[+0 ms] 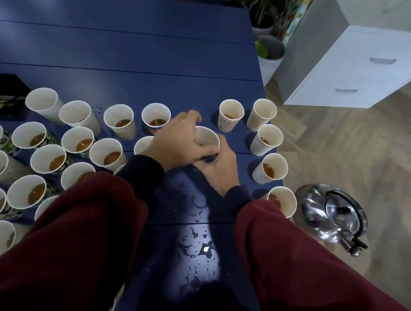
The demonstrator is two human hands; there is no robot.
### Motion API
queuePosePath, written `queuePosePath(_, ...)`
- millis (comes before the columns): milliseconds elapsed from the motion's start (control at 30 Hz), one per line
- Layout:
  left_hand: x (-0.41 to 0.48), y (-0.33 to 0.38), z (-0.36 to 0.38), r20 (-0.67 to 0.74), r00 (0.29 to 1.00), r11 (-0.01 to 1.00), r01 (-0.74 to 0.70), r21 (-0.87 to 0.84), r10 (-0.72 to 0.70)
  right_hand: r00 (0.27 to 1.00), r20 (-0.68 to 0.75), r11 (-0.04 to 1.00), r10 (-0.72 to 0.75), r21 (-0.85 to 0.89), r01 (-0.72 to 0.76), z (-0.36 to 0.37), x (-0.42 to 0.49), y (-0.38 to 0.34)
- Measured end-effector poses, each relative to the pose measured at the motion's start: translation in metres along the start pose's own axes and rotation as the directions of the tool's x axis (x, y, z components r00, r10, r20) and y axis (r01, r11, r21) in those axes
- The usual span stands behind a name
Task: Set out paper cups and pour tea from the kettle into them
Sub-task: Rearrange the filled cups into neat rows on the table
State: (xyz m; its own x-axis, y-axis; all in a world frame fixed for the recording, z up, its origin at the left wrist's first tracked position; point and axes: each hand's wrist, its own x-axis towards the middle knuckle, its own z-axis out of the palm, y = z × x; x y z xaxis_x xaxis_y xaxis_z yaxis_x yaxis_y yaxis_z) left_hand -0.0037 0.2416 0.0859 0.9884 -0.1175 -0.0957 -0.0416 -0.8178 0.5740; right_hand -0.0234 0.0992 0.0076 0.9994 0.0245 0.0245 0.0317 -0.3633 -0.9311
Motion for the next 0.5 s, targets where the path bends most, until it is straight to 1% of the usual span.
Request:
queuePosePath(67,0.007,-0.009,-0.006,-0.060,0.998,0.999,0.013,-0.036,-0.016,0.998,-0.067,1.000,0.015,-0.001,-0.015,-0.005,-0.001,0.007)
queuePosePath(133,0.018,-0.024,-0.014,-0.150,0.987,0.998,0.058,0.031,-0.053,0.991,-0.131,1.000,0.028,-0.005,-0.029,-0.008,0.002,0.016)
queuePosePath(200,0.030,-0.042,-0.019,-0.199,0.973,0.981,0.142,0.135,-0.113,0.983,-0.183,0.999,0.034,-0.020,-0.038,-0.012,0.006,0.025)
queuePosePath(267,0.040,-0.058,-0.021,-0.195,0.968,0.955,0.201,0.220,-0.159,0.972,-0.229,0.998,0.050,-0.029,-0.059,-0.017,0.013,0.035)
queuePosePath(367,0.048,-0.078,-0.016,-0.150,0.970,0.929,0.228,0.290,-0.191,0.960,-0.270,0.995,0.076,-0.036,-0.089,-0.024,0.023,0.050)
queuePosePath(500,0.056,-0.093,-0.005,-0.193,0.969,0.922,0.210,0.326,-0.152,0.946,-0.310,0.993,0.096,-0.030,-0.110,-0.028,0.033,0.063)
